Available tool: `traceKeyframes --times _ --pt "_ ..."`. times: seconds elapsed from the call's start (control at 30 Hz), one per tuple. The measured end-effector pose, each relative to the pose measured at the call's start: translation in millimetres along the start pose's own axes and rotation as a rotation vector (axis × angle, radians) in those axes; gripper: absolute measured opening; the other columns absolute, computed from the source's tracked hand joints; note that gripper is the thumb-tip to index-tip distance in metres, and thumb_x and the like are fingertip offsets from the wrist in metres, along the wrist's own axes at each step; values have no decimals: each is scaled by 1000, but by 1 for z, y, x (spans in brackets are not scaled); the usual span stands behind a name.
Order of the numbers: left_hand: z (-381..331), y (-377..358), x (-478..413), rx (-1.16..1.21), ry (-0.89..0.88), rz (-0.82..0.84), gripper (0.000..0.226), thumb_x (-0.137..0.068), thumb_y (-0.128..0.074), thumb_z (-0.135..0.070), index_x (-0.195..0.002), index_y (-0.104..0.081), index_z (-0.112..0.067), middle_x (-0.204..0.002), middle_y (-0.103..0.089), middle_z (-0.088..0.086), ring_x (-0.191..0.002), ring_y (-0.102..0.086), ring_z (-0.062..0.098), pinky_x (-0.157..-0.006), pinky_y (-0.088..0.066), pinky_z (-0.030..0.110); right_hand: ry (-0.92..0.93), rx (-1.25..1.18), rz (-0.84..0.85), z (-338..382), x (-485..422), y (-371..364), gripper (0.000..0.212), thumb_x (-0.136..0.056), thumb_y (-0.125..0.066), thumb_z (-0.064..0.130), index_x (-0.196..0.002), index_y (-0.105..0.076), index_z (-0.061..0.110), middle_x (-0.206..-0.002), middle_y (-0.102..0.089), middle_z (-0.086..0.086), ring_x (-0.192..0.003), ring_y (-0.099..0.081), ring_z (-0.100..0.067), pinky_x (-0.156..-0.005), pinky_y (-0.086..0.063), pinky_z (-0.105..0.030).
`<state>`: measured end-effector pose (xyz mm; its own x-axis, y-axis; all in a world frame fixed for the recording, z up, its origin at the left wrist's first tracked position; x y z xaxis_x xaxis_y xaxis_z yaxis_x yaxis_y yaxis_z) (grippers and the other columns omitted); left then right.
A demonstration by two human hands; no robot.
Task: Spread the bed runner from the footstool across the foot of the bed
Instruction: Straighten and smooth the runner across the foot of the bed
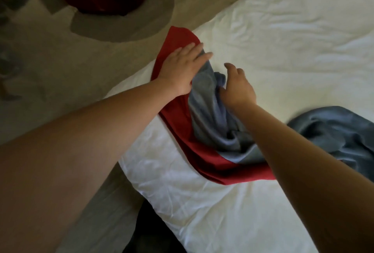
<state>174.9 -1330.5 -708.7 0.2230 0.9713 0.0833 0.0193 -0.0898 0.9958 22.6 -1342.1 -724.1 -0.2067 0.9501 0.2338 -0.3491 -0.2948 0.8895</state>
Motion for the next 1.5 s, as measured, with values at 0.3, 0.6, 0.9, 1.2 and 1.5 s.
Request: traceKeyframes --times 0.3,0.6,0.9,1.2,1.5 --pt "21 -3 -15 -134 -312 58 10 -89 -51 -13 -90 -61 -15 -87 -64 4 -86 -60 27 -109 -27 41 26 -102 92 7 -30 -10 24 -77 -49 2 -95 -63 10 -97 -66 -14 -93 -59 -35 -75 -46 -35" --pt "58 27 -6 -169 -295 -131 10 -73 -61 -2 -65 -58 -7 -58 -60 9 -50 -56 28 -62 -44 36 -64 16 -414 -29 -84 93 25 -74 -50 1 -95 -62 9 -102 -62 -22 -94 -56 -41 -76 -42 -40" --pt "58 -2 35 10 -223 175 19 -79 -53 -27 -67 -57 -12 -64 -59 4 -55 -56 24 -51 -48 33 175 366 115 -31 -100 66 18 -77 -67 13 -95 -71 11 -105 -62 -18 -91 -60 -38 -81 -51 -42" --pt "74 -9 36 329 232 43 28 -92 -48 -11 -118 -59 -14 -84 -69 6 -69 -63 21 -65 -52 39 206 432 308 -33 -101 68 48 -89 -51 19 -135 -39 16 -108 -62 -18 -94 -58 -36 -74 -47 -38" --pt "77 -19 -2 100 177 60 42 -85 -55 -12 -126 -50 -17 -125 -54 6 -113 -52 27 -86 -48 41 358 655 235 -12 -112 45 25 -77 -66 31 -101 -65 25 -104 -51 -7 -96 -54 -31 -69 -46 -35"
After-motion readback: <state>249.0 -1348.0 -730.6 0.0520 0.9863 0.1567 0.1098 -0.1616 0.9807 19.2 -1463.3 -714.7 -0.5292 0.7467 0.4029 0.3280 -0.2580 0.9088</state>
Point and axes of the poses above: each hand's wrist, its own x-axis away from the middle knuckle, its own y-axis out of the back of the hand, z = x × y, the point moved 5 cm from there along -x, towards the middle knuckle
